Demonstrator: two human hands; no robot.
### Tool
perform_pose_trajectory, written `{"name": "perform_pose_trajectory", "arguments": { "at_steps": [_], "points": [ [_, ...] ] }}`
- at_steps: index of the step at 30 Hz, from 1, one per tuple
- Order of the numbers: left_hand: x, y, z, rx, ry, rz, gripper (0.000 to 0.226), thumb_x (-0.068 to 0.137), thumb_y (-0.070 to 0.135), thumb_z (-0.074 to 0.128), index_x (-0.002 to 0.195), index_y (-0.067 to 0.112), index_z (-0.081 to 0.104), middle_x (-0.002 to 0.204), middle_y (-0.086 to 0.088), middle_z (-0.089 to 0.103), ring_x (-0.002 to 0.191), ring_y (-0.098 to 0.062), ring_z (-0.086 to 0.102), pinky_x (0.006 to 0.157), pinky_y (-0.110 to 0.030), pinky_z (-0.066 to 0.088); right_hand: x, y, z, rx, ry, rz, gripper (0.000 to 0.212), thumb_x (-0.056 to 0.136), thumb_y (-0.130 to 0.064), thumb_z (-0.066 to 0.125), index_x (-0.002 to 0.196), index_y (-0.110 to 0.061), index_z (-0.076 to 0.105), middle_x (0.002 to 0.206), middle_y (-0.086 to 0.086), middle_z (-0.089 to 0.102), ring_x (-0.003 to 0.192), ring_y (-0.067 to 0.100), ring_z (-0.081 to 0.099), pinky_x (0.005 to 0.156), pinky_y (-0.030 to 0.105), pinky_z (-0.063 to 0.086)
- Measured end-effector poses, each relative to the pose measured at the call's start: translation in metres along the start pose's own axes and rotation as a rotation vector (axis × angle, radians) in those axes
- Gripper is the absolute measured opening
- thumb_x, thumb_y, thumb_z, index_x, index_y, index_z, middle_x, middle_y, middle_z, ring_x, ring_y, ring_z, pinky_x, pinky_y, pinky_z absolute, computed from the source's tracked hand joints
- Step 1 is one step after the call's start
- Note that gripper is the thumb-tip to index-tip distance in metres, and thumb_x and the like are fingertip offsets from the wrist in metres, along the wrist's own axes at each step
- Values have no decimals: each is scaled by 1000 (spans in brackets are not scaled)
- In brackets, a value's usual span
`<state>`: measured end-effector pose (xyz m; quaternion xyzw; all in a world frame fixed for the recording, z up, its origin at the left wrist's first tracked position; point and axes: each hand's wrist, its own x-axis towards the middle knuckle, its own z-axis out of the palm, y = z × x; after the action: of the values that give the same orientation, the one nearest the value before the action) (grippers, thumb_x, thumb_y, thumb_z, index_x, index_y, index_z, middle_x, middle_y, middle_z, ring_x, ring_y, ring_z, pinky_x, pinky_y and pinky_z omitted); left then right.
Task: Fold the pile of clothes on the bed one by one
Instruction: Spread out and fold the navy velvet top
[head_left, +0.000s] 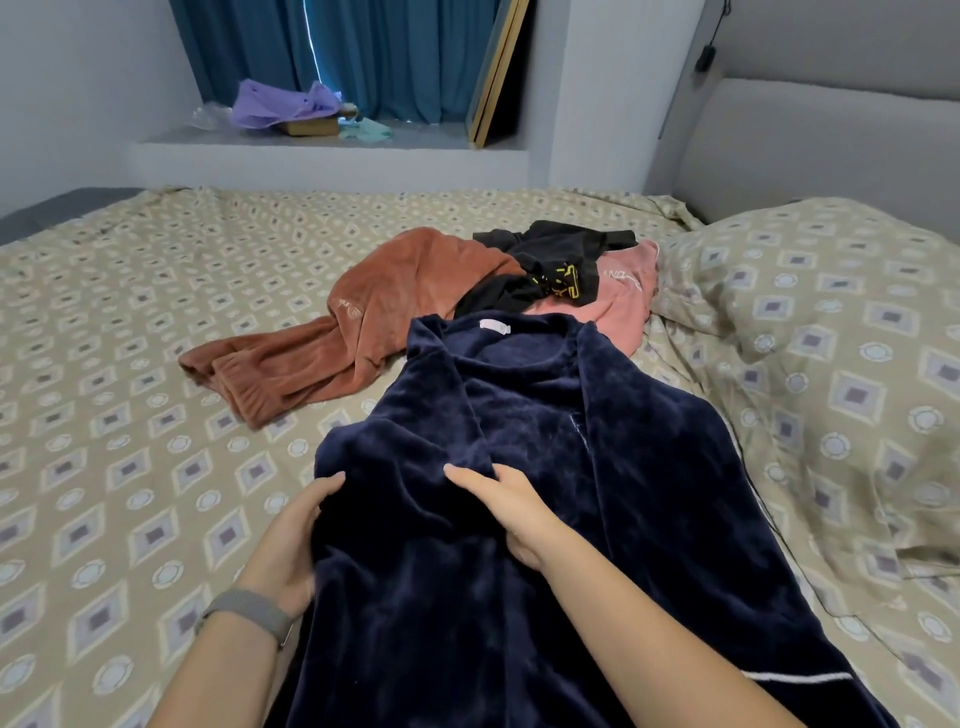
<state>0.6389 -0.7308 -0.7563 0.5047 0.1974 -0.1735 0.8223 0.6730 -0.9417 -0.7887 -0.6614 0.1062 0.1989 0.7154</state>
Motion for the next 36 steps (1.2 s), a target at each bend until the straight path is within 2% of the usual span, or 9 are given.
{"name": "perform_pose_trajectory", "arguments": {
  "at_steps": [5, 10, 15, 18, 21, 24, 28, 31, 36],
  "points": [
    [31, 13, 8, 7, -20, 20, 36, 94, 36, 55, 122, 15, 65, 117, -12, 69, 113, -28, 62, 99, -41, 45, 51, -34, 6, -204, 127, 67, 83, 54, -66, 77, 119, -18, 63, 111, 2, 70, 97, 22, 69, 89, 39, 56],
    [62, 17, 9, 170, 210, 205, 20, 93, 8, 57, 111, 10, 66, 105, -18, 71, 95, -31, 68, 79, -40, 54, 90, -65, 8, -232, 174, -160, 11, 92, -9, 62, 97, -4, 70, 102, 13, 71, 91, 24, 65, 90, 42, 55],
    [74, 9, 1, 295, 380, 206, 14, 89, 8, 64, 102, 14, 66, 96, -9, 71, 89, -26, 67, 70, -35, 53, 127, -65, 4, -225, 107, -168, 39, 90, 7, 58, 127, -5, 56, 121, 12, 66, 106, 26, 65, 95, 40, 53],
    [68, 30, -6, 823, 654, 279, 31, 76, 35, 71, 86, 5, 67, 79, -13, 68, 79, -31, 66, 67, -40, 53, 130, -62, -11, -269, 68, -182, 26, 88, -9, 70, 114, -6, 66, 103, 10, 72, 89, 21, 69, 79, 32, 57],
    [68, 62, 7, 1205, 867, 629, 49, 72, 47, 68, 99, 7, 63, 95, -17, 66, 90, -37, 62, 73, -43, 52, 127, -84, -64, -435, 363, -498, 12, 82, -16, 76, 91, -15, 68, 82, 3, 70, 75, 14, 66, 74, 25, 55],
    [99, 64, 62, 1169, 563, 847, 45, 82, 27, 73, 117, 3, 59, 116, -16, 63, 109, -34, 58, 90, -37, 44, 125, -101, -146, -848, 625, -620, 32, 82, -11, 74, 112, -10, 65, 106, 7, 69, 100, 22, 64, 94, 29, 45],
    [174, 57, 95, 1320, 418, 427, 60, 83, 40, 72, 124, 0, 53, 125, -18, 59, 115, -36, 56, 95, -37, 44, 119, -96, -218, -1021, 646, -205, 74, 80, -24, 79, 140, -3, 42, 138, 20, 51, 127, 37, 49, 104, 40, 40],
    [190, 58, 99, 1290, 460, 213, 68, 75, 44, 78, 121, 0, 55, 124, -18, 60, 112, -36, 58, 98, -40, 46, 110, -85, -230, -917, 552, -134, 58, 81, -24, 78, 128, 0, 53, 126, 17, 60, 118, 32, 56, 83, 27, 41],
    [186, 67, 104, 878, 369, 262, 38, 67, 8, 84, 96, 6, 61, 105, -13, 65, 95, -30, 63, 88, -40, 53, 107, -96, -236, -548, 437, -65, 54, 64, -16, 88, 110, -1, 63, 100, 13, 68, 90, 27, 66, 73, 31, 52]
  ]
}}
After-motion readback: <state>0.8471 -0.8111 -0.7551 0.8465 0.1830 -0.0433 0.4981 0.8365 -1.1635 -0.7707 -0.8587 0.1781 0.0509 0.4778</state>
